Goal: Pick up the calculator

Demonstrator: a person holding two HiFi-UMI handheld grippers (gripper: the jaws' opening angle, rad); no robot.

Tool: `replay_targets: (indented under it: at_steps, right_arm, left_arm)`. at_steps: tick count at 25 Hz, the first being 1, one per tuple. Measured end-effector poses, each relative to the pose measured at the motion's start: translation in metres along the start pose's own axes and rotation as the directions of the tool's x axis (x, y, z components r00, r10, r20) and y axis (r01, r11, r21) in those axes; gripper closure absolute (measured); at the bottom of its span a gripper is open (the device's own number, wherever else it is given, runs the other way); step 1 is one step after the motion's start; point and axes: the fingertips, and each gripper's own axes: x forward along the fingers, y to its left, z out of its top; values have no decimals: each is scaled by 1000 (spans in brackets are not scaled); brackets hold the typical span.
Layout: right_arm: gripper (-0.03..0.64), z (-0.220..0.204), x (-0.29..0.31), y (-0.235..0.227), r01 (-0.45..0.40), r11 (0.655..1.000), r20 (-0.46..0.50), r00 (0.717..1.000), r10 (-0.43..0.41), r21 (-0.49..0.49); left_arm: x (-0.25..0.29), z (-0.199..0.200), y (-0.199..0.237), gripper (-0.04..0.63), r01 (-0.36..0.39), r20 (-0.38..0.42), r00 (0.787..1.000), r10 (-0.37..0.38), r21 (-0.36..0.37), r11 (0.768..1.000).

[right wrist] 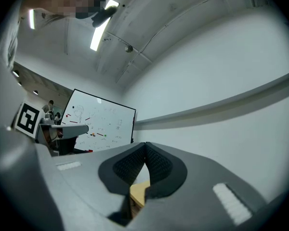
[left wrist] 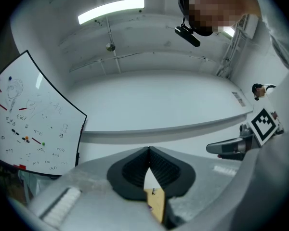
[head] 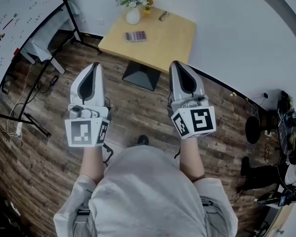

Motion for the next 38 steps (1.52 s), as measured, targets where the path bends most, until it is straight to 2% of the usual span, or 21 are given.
replay_targets:
  at_steps: [7,15,24,38]
  right_arm:
    - [617,-3,19,-37,-18,1000,8,1000,18,2]
    - [617,-21,35,-49,-34,999,-3,999,35,30]
    - [617,-36,76,-63,-17,1000,-16,1000,17,26]
    - [617,-53,188,-95,35,999,-7,999,-35,24]
  left_arm:
    - [41,-1,-12,591,-23,9,1000,23,37,999]
    - [53,-16,-12,591,-30,-14,999,30,45,999]
    - [90,-44,12,591,-21,-24,999,21,21,1000]
    - [192,-75,79,591,16,-18,1000,-16,16,1000]
